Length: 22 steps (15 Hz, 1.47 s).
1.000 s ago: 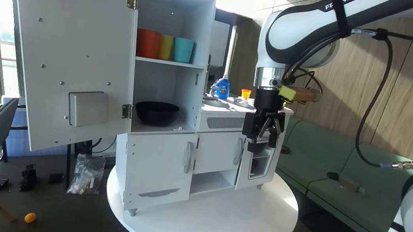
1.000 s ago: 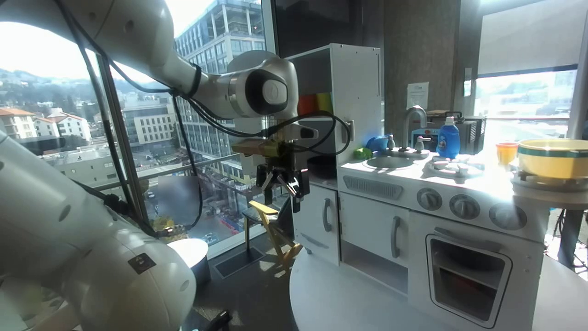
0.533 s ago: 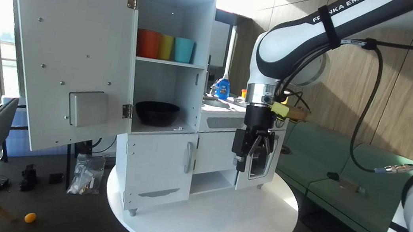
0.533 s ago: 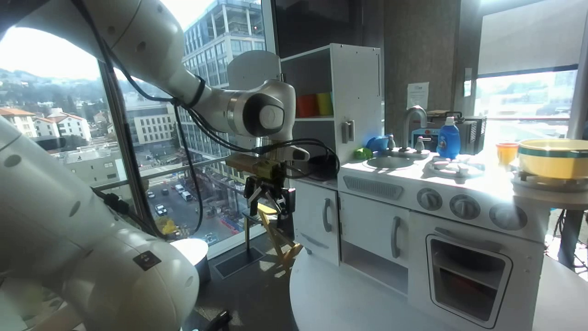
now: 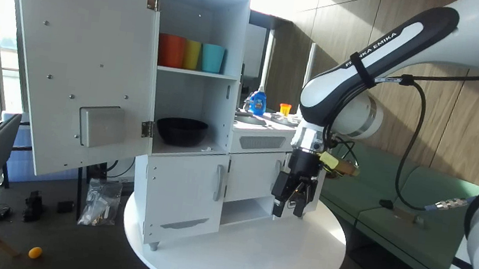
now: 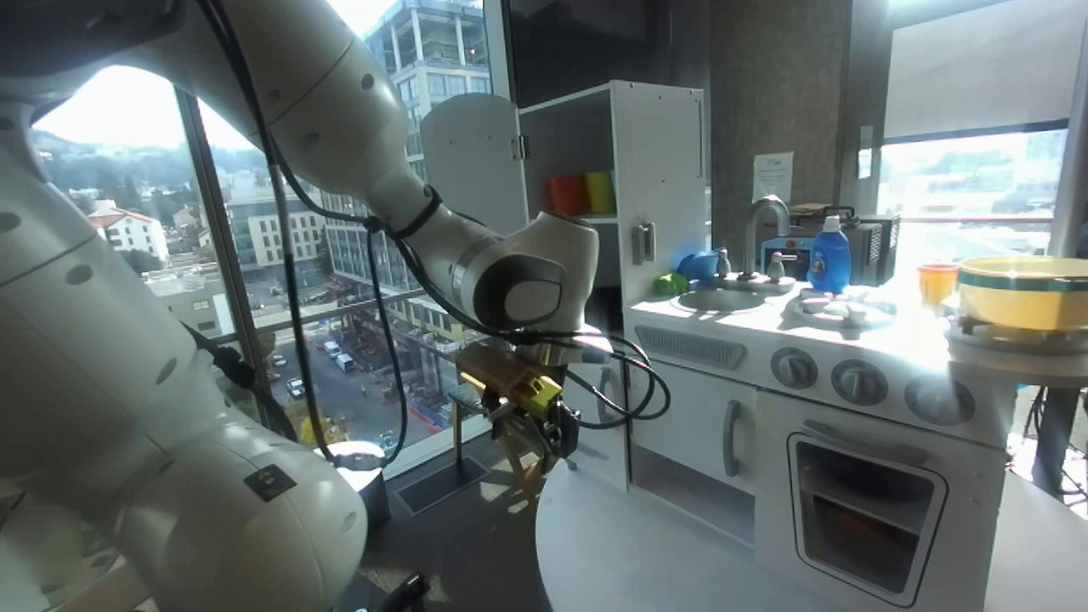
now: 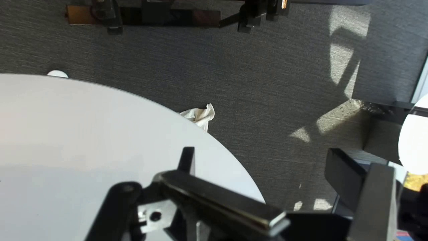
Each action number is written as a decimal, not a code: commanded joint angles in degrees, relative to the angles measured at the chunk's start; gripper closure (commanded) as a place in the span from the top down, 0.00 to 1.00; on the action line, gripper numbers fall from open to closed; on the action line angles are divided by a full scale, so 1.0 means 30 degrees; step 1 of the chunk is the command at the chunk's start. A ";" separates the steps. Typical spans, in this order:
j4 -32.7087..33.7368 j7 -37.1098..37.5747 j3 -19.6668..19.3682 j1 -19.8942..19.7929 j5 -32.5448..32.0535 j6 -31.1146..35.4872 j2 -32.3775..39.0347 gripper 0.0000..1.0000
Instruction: Open the oven then remove the bowl from the oven and close the door.
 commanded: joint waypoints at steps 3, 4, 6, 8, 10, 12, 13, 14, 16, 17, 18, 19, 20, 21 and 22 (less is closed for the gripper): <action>0.1868 0.1591 -0.1064 -0.1629 0.1150 0.2349 0.3368 1.00; 0.2386 0.2231 -0.1091 -0.1961 0.1155 0.2439 0.3908 1.00; 0.3805 0.3565 -0.1219 -0.2689 0.1074 0.2173 0.4753 1.00; 0.5179 0.5104 -0.1260 -0.3385 0.0818 0.2087 0.5396 1.00; 0.6358 0.6562 -0.1375 -0.4046 0.0618 0.2286 0.6080 1.00; 0.7022 0.7985 -0.1500 -0.4608 0.0579 0.2756 0.6723 1.00; 0.6922 0.8794 -0.1537 -0.4858 0.0432 0.3165 0.6886 1.00; 0.6870 0.9641 -0.1555 -0.5042 0.0345 0.3518 0.7016 1.00; 0.6403 1.1156 -0.1685 -0.5384 0.0412 0.4445 0.7130 1.00; 0.6178 1.1865 -0.1788 -0.5551 0.0453 0.4805 0.7102 1.00; 0.5990 1.2653 -0.1911 -0.5717 0.0364 0.5189 0.7079 1.00; 0.5802 1.3261 -0.2082 -0.5907 0.0364 0.5538 0.7025 1.00; 0.5644 1.3956 -0.2248 -0.6085 0.0267 0.5840 0.6994 1.00; 0.5488 1.4494 -0.2483 -0.6337 0.0249 0.6087 0.6885 1.00; 0.5406 1.4955 -0.2723 -0.6573 0.0353 0.6254 0.6804 1.00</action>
